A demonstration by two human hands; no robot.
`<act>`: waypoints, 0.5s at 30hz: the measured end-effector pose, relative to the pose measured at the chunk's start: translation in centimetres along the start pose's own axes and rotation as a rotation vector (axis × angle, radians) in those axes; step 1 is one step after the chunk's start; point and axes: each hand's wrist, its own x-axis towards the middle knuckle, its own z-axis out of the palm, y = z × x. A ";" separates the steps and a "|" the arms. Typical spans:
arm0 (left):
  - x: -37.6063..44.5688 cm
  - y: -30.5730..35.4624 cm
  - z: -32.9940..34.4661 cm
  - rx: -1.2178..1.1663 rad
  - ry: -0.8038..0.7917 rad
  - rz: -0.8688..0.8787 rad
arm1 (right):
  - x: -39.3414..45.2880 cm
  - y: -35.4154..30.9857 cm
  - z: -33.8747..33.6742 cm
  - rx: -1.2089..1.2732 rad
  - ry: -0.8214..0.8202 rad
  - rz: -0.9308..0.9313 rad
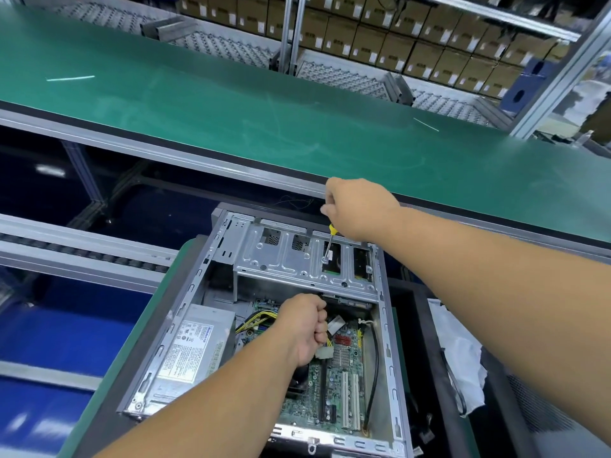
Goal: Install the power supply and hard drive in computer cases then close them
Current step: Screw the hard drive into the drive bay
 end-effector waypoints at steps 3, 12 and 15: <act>0.1 0.0 -0.1 0.009 0.006 0.002 | 0.2 0.0 0.0 -0.014 0.011 0.058; -0.2 0.1 -0.1 0.029 0.005 0.001 | 0.1 0.2 0.3 0.017 0.028 0.055; -0.3 0.1 0.0 0.025 0.001 0.000 | 0.2 0.3 0.0 0.184 -0.063 -0.043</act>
